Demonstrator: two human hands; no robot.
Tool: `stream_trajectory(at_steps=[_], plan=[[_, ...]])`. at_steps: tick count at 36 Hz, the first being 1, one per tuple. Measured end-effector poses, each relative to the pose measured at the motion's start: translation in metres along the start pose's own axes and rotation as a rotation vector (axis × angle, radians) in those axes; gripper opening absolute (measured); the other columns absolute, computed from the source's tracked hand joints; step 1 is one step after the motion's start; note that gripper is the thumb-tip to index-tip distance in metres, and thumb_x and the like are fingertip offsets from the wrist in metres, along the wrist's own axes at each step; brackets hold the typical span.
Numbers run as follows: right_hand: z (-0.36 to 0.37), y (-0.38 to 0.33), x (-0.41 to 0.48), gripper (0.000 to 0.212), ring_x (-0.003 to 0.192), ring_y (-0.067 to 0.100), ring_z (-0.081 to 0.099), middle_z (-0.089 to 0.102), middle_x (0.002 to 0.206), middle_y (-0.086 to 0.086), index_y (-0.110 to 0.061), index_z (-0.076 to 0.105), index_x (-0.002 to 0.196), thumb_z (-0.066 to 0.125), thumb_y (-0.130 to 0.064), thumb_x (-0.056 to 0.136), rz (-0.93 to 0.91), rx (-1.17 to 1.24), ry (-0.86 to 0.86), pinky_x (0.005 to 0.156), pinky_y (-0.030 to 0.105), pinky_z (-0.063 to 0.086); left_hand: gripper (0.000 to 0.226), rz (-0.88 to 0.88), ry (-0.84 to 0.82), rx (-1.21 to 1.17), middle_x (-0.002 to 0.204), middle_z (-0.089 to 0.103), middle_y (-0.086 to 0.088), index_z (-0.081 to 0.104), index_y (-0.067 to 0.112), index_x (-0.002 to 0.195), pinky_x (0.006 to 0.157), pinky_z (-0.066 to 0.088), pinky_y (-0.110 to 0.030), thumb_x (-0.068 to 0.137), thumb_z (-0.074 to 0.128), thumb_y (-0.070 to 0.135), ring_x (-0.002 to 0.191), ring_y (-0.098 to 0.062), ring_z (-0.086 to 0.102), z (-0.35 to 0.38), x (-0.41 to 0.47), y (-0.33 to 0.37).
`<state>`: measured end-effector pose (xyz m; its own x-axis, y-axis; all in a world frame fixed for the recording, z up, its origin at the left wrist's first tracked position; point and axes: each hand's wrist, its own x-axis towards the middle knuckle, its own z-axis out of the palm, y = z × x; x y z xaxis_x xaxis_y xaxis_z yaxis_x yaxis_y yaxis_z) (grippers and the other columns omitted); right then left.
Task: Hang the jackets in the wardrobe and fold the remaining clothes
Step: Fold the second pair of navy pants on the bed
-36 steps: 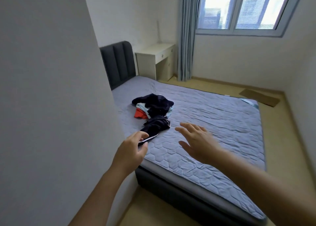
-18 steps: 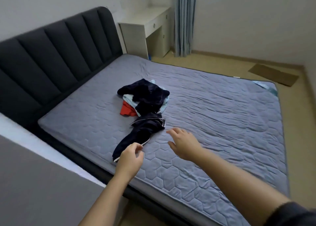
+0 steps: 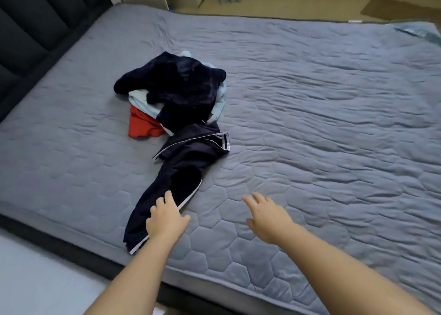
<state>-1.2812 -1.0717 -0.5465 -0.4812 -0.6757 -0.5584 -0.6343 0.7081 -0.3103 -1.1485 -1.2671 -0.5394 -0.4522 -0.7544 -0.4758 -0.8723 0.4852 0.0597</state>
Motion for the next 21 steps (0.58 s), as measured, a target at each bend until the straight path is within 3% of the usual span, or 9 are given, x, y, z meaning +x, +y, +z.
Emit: stream_trajectory(at_steps=[6,11,14,17,19,21], plan=[[0.070,-0.010,0.060,0.079,0.143,0.030,0.019,-0.001,0.161,0.003,-0.033,0.005,0.152,0.055,-0.034,0.091,0.064,0.190,-0.150,0.110,0.042,0.033,0.121,-0.043,0.014,0.252,0.159,0.001,-0.010,-0.013,0.025,0.150,0.105,0.035,-0.051,0.071,0.071,0.061,0.144,-0.033,0.010,0.056,0.071,-0.029],[0.121,-0.002,0.082,0.091,0.144,0.040,0.014,-0.011,0.160,0.005,-0.037,0.000,0.151,0.063,-0.033,0.086,0.167,0.236,-0.283,0.114,0.044,0.027,0.135,-0.076,-0.005,0.367,0.157,-0.009,-0.016,-0.027,0.028,0.145,0.102,0.030,-0.064,0.063,0.076,0.063,0.143,-0.041,0.006,0.099,0.100,-0.045],[0.138,0.007,0.084,0.089,0.144,0.039,0.014,-0.012,0.160,0.005,-0.035,0.002,0.151,0.062,-0.033,0.086,0.188,0.224,-0.306,0.114,0.043,0.026,0.108,-0.072,0.045,0.456,0.154,0.014,-0.017,-0.018,0.022,0.148,0.102,0.034,-0.060,0.082,0.066,0.042,0.138,-0.037,0.024,0.113,0.106,-0.051],[0.144,0.012,0.080,0.090,0.146,0.039,0.006,-0.016,0.160,0.003,-0.035,0.000,0.152,0.063,-0.035,0.086,0.180,0.213,-0.337,0.115,0.044,0.024,0.070,0.029,0.115,0.505,0.123,0.053,-0.006,0.014,0.017,0.146,0.085,0.043,-0.040,0.087,0.053,0.016,0.107,-0.023,0.057,0.109,0.114,-0.054],[0.139,0.011,0.076,0.090,0.146,0.039,0.003,-0.016,0.160,0.003,-0.035,-0.001,0.152,0.062,-0.035,0.087,0.175,0.224,-0.349,0.115,0.045,0.023,0.041,0.106,0.116,0.389,0.092,0.057,-0.002,0.037,0.017,0.123,0.064,0.039,-0.032,0.086,0.048,0.005,0.079,-0.023,0.057,0.100,0.118,-0.055],[0.128,0.007,0.072,0.091,0.146,0.038,0.004,-0.015,0.160,0.005,-0.035,-0.002,0.152,0.063,-0.032,0.088,0.172,0.256,-0.325,0.116,0.044,0.023,0.027,0.179,0.099,0.250,0.072,0.049,0.000,0.042,0.018,0.102,0.055,0.036,-0.032,0.083,0.042,-0.001,0.064,-0.026,0.049,0.086,0.116,-0.050]])
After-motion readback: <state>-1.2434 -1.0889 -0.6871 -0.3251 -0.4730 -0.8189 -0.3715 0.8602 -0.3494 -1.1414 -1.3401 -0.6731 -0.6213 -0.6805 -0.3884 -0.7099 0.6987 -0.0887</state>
